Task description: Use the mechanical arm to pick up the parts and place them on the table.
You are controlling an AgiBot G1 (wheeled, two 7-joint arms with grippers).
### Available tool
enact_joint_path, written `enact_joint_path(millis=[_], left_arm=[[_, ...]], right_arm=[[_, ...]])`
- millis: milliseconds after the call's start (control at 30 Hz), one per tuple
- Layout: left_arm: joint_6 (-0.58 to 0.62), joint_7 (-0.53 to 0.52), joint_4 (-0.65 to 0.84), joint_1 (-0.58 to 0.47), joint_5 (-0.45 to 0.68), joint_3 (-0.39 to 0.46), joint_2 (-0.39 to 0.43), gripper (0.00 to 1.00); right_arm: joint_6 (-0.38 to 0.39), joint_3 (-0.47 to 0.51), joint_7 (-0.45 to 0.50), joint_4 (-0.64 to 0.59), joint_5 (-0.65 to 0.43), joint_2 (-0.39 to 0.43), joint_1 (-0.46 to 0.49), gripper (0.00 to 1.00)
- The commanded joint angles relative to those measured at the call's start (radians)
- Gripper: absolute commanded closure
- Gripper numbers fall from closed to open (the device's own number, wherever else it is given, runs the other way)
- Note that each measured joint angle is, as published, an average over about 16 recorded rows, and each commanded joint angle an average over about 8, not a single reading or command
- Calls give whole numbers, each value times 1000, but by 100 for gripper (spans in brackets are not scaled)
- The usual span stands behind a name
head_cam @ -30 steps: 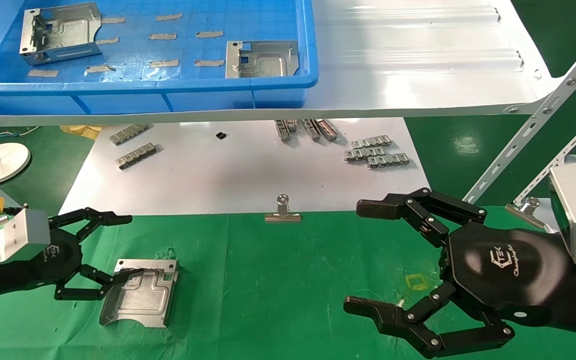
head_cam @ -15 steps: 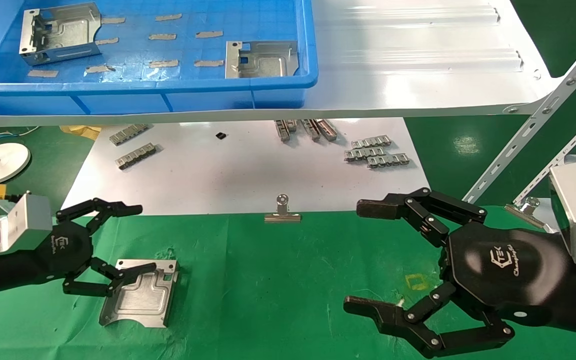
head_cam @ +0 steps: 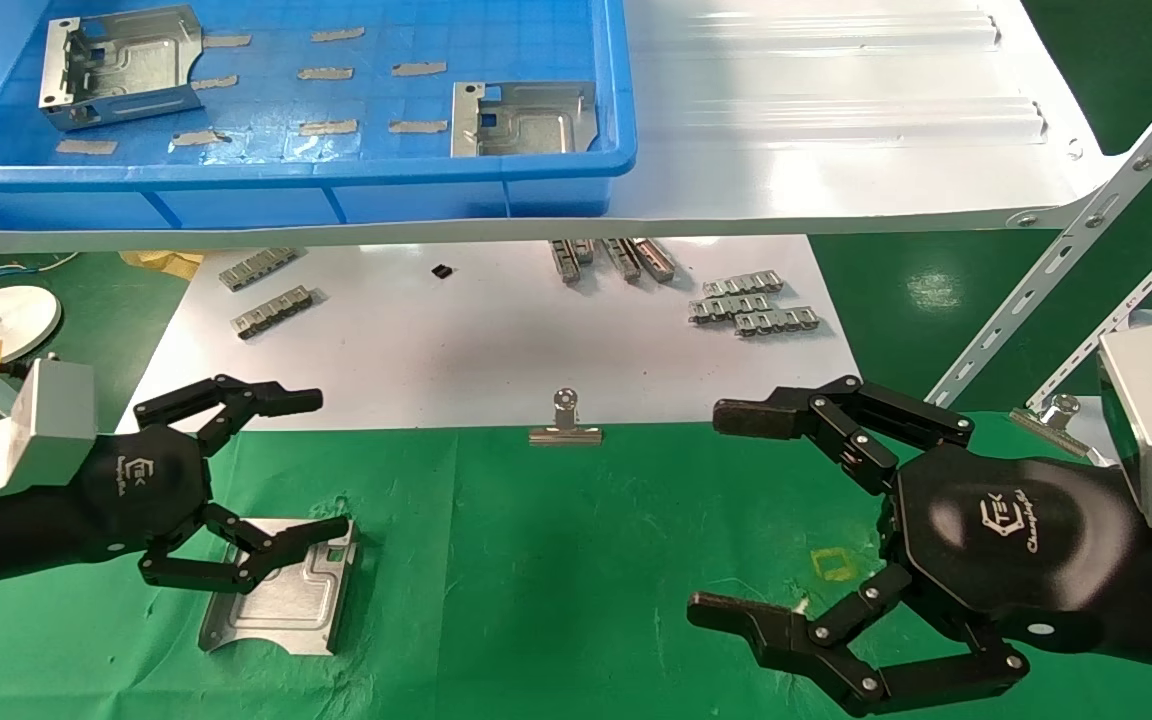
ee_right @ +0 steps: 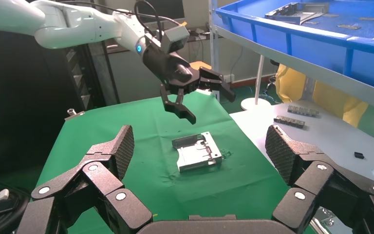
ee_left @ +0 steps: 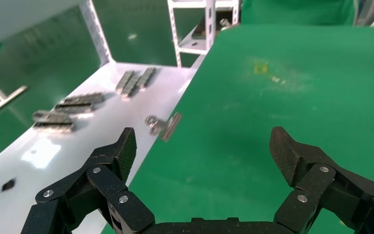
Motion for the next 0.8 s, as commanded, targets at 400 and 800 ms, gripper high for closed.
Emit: enact_joint_path(millis=[400, 800], left_arm=[[-25, -187, -251, 99, -56, -99, -32, 0], [-47, -360, -482, 191, -107, -191, -61, 0]], right_arm=[[0, 0, 0, 0, 0, 0, 0, 0], [0, 0, 0, 0, 0, 0, 0, 0]])
